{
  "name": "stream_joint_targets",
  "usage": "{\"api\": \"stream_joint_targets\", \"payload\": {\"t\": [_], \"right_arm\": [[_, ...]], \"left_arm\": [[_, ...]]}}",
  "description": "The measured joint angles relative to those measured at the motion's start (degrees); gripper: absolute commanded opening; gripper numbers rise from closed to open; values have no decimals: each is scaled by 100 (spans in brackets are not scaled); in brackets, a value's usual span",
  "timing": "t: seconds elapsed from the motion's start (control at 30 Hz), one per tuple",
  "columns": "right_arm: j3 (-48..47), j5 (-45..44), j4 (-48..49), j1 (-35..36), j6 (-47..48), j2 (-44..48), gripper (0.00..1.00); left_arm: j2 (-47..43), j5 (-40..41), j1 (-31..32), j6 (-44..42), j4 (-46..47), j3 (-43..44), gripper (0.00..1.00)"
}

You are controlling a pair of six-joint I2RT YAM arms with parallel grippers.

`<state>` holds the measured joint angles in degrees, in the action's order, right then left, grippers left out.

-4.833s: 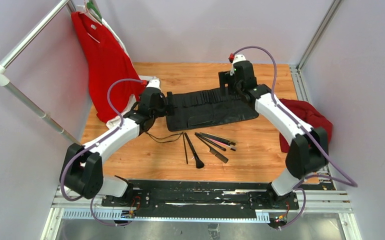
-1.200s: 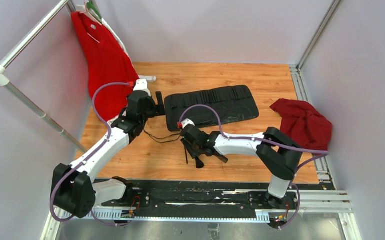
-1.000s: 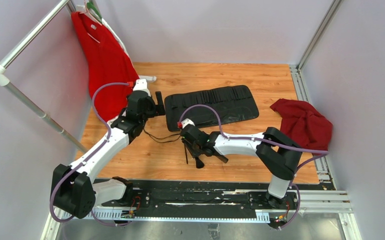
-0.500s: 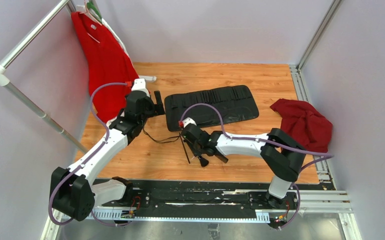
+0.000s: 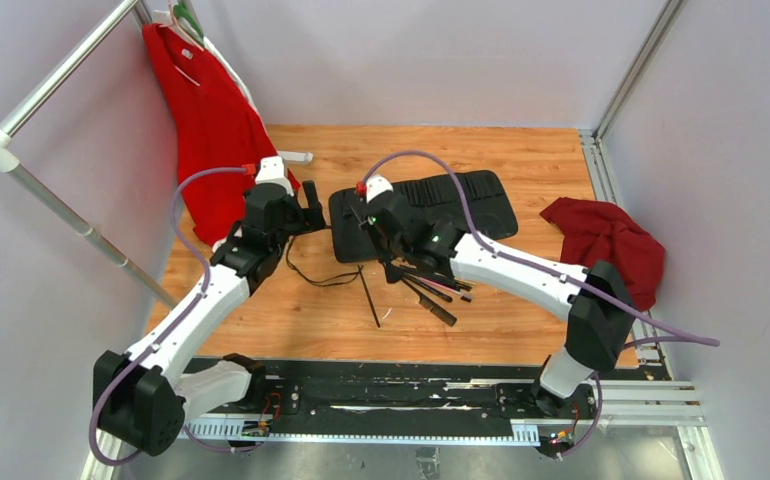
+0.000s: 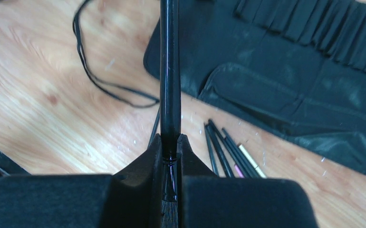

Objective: Organize the makeup
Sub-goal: Pick up the makeup brush from the center of the board, then place the makeup brush in the storage box.

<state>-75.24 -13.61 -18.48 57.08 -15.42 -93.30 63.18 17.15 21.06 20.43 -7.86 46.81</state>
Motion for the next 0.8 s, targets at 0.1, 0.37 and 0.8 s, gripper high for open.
{"api": "stream_joint_targets", "payload": {"t": [0.1, 0.37, 0.8], "right_arm": [[-387, 208, -79, -234, -63, -63, 1], [-1016, 1475, 37, -973, -619, -800, 1], [-3307, 2105, -999, -1147, -852, -2616, 1]], "left_arm": [[-254, 98, 0, 59, -120, 0, 98], [-780, 308, -7, 105, -402, 0, 98], [-787, 234, -101, 98, -691, 98, 98]]}}
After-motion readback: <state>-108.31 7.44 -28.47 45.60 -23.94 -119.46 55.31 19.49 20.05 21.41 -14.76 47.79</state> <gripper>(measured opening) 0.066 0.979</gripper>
